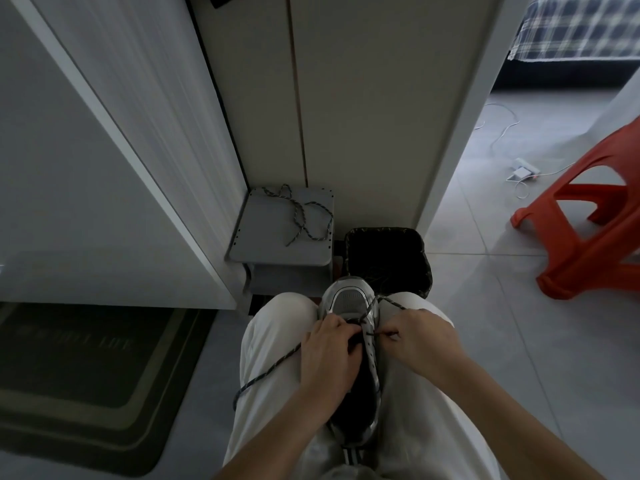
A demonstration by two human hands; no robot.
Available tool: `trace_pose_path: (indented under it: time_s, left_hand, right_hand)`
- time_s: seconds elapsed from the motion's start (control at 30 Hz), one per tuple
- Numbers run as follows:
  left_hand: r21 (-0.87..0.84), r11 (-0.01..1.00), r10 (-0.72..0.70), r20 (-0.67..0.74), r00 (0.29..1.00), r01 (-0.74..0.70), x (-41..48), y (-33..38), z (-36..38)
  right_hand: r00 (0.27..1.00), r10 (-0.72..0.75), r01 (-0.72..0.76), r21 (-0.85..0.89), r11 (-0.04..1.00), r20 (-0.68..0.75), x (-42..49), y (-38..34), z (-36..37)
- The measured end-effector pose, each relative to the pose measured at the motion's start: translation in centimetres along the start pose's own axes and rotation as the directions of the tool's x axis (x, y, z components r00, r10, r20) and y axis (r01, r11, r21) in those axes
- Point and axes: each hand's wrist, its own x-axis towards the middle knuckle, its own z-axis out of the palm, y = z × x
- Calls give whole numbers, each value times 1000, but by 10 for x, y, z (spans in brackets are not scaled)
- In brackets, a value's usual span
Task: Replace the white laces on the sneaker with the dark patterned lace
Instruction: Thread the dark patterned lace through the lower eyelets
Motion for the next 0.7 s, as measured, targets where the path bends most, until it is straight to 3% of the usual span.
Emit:
trace_pose_path:
  time_s: [0.4,0.6,0.7]
  left_hand:
    - [-8,1000,26,24,999,-26,7,5,-7]
    - [75,997,9,171,985,-22,23,9,-19]
    - [14,995,-95,238,967,94,21,-2,-32]
  right_hand:
    - [996,-86,86,76,993,-11,13,-6,6]
    - [999,-50,49,88,995,4,4,-4,18]
    - [997,-71,72,118,990,-13,-5,-1,23]
